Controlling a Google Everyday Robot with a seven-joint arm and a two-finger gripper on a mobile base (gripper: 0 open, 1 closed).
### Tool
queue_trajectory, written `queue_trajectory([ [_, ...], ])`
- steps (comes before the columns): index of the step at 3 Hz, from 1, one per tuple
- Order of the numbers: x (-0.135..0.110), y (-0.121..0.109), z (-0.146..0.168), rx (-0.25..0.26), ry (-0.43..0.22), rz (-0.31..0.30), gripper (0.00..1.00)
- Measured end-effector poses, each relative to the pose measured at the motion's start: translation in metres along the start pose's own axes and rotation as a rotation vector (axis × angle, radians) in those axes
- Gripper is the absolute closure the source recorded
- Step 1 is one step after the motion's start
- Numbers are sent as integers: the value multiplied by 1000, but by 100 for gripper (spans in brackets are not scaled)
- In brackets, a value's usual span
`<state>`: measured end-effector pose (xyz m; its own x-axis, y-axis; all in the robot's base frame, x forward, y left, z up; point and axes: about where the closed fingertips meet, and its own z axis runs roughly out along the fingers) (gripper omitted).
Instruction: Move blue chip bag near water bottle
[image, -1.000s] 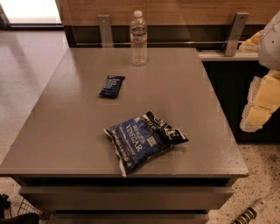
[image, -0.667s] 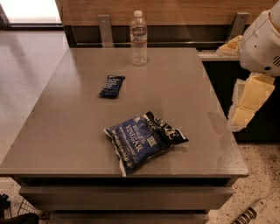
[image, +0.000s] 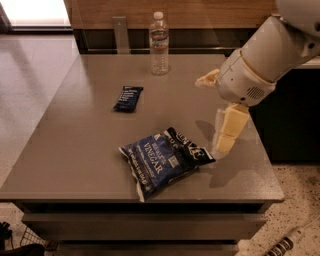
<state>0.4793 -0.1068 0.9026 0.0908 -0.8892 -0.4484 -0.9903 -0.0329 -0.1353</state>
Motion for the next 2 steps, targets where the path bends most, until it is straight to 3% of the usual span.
queue_trajectory([
  [1, 1, 0, 49, -37, -15, 24, 0],
  [2, 5, 5, 74, -58, -17, 49, 0],
])
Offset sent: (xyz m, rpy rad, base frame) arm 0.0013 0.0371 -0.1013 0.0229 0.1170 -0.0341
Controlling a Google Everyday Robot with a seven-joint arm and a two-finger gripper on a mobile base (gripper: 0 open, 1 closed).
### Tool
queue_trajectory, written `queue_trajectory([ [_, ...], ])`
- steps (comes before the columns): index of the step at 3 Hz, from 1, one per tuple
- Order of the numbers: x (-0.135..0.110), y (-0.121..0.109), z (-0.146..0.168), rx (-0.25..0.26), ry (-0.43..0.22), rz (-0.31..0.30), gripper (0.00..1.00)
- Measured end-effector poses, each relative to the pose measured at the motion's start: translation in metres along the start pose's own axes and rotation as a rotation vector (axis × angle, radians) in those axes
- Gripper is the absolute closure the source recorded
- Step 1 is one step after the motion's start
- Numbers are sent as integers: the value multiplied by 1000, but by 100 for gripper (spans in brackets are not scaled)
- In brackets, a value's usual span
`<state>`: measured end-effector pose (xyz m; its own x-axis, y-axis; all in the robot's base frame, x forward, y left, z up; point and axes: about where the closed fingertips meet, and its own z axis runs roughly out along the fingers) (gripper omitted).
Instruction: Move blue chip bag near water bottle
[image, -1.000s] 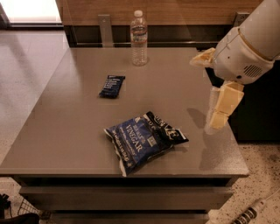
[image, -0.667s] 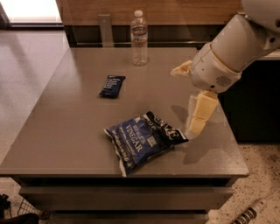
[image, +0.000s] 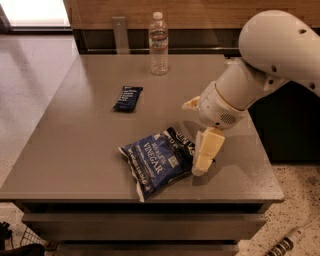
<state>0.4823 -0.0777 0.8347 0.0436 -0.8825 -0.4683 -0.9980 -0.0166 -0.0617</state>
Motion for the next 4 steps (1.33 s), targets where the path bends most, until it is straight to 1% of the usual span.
queue_trajectory([
  [1, -6, 11, 15, -4, -6, -10, 23],
  [2, -13, 16, 17, 2, -14, -24, 46],
  [3, -14, 17, 17, 2, -12, -27, 77],
  [4, -15, 18, 16, 2, -11, -30, 100],
])
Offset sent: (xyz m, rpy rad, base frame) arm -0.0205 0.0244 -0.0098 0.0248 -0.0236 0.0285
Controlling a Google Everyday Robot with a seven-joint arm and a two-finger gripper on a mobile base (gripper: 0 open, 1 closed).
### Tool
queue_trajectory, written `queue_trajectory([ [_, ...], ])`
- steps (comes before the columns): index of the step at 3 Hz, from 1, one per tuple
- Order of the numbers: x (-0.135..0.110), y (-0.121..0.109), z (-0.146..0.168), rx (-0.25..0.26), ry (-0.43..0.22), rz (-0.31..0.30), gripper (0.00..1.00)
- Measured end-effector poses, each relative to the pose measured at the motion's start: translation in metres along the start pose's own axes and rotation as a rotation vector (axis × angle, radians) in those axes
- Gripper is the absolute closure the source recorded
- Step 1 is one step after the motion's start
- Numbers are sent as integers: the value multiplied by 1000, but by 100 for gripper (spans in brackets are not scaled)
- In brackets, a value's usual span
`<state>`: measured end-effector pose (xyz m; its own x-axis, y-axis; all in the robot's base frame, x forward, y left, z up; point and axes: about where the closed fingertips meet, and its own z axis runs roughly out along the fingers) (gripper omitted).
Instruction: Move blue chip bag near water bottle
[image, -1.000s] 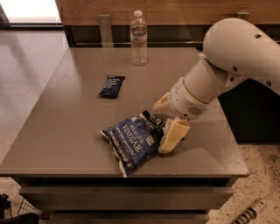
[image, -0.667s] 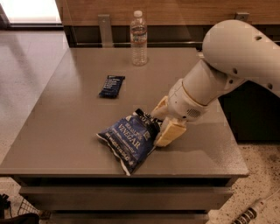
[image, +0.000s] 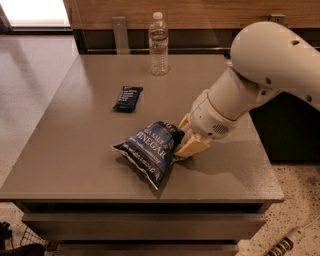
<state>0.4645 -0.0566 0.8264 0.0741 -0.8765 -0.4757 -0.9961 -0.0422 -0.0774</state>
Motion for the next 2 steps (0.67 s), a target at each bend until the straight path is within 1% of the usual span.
queue_trajectory([
  [1, -1, -1, -5, 12, 9, 4, 100],
  [2, -6, -7, -24, 55, 41, 18, 100],
])
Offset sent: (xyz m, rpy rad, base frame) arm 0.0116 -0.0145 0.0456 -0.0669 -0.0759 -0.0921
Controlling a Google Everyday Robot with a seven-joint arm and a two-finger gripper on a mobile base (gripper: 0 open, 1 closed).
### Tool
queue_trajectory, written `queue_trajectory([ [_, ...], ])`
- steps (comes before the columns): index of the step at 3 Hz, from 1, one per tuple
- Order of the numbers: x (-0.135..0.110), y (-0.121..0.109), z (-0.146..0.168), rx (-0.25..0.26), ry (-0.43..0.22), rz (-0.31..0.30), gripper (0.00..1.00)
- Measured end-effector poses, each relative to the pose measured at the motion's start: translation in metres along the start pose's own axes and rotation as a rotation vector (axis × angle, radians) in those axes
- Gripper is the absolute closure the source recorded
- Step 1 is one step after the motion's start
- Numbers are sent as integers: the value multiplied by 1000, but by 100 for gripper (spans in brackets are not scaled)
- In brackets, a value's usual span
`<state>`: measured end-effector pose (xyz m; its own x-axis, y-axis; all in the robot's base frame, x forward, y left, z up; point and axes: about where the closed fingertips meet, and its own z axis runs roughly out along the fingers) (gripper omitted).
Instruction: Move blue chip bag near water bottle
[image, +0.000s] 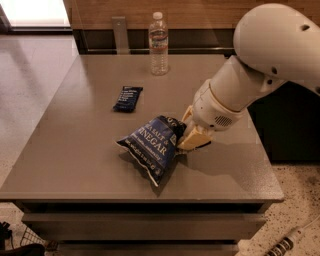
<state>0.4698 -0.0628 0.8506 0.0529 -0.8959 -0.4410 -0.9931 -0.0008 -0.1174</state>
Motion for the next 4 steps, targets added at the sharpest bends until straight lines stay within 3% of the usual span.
queue_trajectory([
  [1, -3, -21, -46, 67, 97, 44, 100],
  [2, 6, -53, -96, 136, 174, 133, 100],
  [3, 42, -112, -150, 236, 216, 279, 100],
  [4, 67, -157, -186, 345, 196, 360, 100],
])
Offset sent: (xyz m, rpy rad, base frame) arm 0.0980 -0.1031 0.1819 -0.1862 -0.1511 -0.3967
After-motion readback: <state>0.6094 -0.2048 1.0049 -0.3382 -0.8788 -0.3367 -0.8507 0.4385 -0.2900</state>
